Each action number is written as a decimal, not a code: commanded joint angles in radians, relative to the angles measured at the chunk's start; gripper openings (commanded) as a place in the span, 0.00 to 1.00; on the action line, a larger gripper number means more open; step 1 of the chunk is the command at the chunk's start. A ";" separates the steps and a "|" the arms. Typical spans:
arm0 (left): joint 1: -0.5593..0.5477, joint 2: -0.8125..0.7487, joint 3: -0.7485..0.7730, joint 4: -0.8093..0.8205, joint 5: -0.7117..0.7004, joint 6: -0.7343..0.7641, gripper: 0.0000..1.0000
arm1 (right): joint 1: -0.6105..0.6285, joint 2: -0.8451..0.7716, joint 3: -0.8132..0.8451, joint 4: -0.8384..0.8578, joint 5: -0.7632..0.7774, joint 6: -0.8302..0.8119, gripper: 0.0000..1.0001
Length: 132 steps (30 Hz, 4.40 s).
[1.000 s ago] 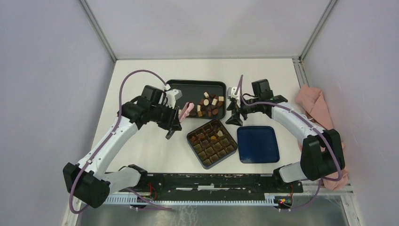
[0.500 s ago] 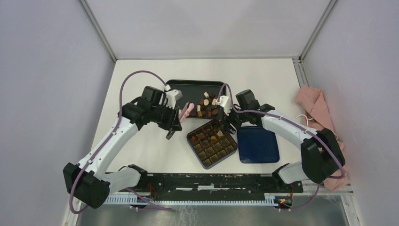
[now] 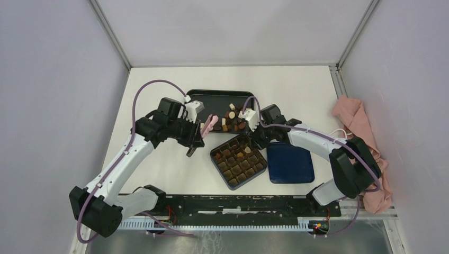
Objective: Pack the chocolate
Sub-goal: Adjust the packing box at the center of the board, then place the fake chocolate in the packing box.
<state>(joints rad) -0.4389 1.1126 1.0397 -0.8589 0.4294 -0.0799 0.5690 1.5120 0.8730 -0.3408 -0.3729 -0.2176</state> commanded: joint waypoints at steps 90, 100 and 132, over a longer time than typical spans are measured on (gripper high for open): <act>-0.229 0.000 -0.033 -0.189 0.104 -0.154 0.02 | -0.091 -0.198 -0.251 0.318 0.145 0.646 0.05; -0.239 0.052 -0.055 -0.144 0.095 -0.143 0.02 | -0.101 -0.188 -0.258 0.384 0.110 0.649 0.30; -0.285 0.267 -0.020 -0.148 -0.040 -0.110 0.22 | -0.420 -0.274 -0.230 0.418 -0.593 0.123 0.78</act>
<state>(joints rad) -0.7132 1.3655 0.9813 -1.0157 0.4126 -0.1963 0.1646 1.2594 0.6163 0.0513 -0.8978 -0.0685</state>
